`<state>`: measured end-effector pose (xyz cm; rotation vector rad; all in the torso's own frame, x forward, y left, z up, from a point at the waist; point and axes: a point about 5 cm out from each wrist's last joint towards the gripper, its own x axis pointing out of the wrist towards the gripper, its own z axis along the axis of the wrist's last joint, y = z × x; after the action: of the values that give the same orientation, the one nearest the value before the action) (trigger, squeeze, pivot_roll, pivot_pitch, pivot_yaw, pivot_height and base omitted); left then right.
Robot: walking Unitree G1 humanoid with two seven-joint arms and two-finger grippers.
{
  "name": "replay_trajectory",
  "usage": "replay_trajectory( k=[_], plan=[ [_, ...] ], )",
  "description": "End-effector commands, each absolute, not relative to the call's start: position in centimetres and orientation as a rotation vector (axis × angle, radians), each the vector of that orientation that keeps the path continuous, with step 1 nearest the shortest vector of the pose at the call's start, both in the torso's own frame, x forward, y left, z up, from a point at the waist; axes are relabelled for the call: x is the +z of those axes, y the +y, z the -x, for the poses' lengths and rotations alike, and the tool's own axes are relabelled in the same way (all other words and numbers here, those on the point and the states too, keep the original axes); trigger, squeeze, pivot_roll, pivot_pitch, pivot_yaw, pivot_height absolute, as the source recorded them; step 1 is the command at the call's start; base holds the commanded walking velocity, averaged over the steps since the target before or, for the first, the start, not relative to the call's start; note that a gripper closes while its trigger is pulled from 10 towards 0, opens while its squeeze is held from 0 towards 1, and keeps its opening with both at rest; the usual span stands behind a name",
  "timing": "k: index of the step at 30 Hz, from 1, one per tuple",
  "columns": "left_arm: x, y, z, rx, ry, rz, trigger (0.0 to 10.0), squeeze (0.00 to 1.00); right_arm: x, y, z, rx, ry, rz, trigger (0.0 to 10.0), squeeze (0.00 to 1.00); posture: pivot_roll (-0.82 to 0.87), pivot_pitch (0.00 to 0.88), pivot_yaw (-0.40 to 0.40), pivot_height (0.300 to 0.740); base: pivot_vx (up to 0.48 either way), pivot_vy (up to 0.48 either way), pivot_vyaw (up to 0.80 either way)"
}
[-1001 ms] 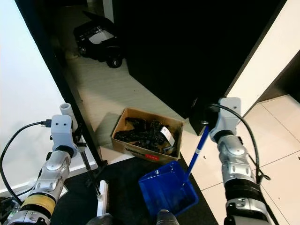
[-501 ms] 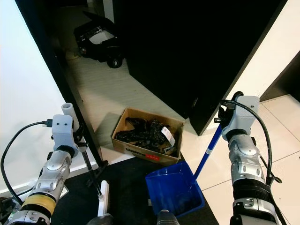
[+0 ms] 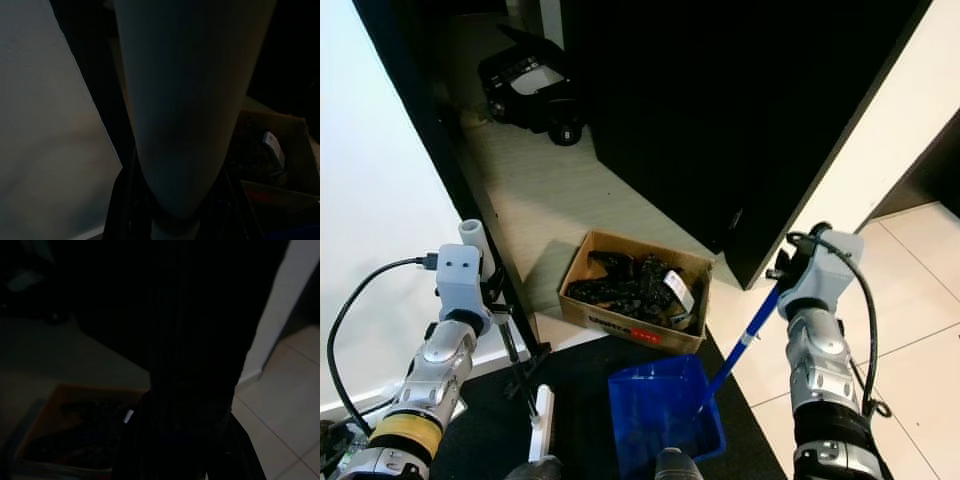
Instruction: Sweep floor
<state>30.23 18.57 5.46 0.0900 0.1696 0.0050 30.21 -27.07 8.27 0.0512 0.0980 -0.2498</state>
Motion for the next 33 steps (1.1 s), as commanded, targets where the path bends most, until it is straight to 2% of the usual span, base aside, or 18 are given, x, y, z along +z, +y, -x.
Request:
replay_trajectory(
  k=[1,10,12,17,22,23,24,25,33],
  plan=[
    [4.4,18.5,-29.6,-0.005,0.224,-0.114,10.0,0.0,8.3,-27.6,-29.9,-0.276,0.086,-0.045,10.0,0.0,-0.02,0.081,-0.006,0.74,0.0,0.0,0.0],
    [3.9,18.4,-29.2,-0.028,0.25,-0.119,10.0,0.0,7.9,-28.6,-29.2,-0.304,0.1,-0.019,10.0,0.0,-0.02,0.086,-0.001,0.74,0.0,0.0,0.0],
    [3.6,18.3,-29.0,-0.045,0.265,-0.129,10.0,0.0,8.3,-31.0,-28.4,-0.389,0.096,0.007,10.0,0.0,-0.02,0.089,0.001,0.74,0.0,0.0,0.0],
    [3.7,18.3,-29.1,-0.043,0.266,-0.124,10.0,0.0,8.7,-32.0,-28.3,-0.426,0.09,0.003,10.0,0.0,-0.02,0.089,0.001,0.74,0.0,0.0,0.0],
    [3.7,18.1,-29.2,-0.033,0.27,-0.098,10.0,0.0,8.4,-31.2,-28.6,-0.402,0.097,-0.014,10.0,0.0,-0.02,0.09,-0.001,0.74,0.0,0.0,0.0],
    [3.6,18.0,-29.2,-0.028,0.272,-0.074,10.0,0.0,7.8,-29.7,-28.8,-0.371,0.107,-0.047,10.0,0.0,-0.02,0.089,-0.004,0.74,0.0,0.0,0.0],
    [3.6,18.0,-29.2,-0.028,0.272,-0.074,10.0,0.0,7.8,-29.7,-28.8,-0.371,0.107,-0.047,10.0,0.0,-0.02,0.089,-0.004,0.74,0.0,0.0,0.0],
    [3.6,17.9,-29.2,-0.03,0.274,-0.065,10.0,0.0,7.2,-28.3,-29.0,-0.337,0.118,-0.062,10.0,0.0,-0.02,0.09,-0.005,0.74,0.0,0.0,0.0],
    [3.5,17.9,-29.0,-0.033,0.277,-0.064,10.0,0.0,6.5,-27.6,-28.9,-0.321,0.135,-0.064,10.0,0.0,-0.02,0.092,-0.006,0.74,-0.031,0.0,0.0]
  ],
)
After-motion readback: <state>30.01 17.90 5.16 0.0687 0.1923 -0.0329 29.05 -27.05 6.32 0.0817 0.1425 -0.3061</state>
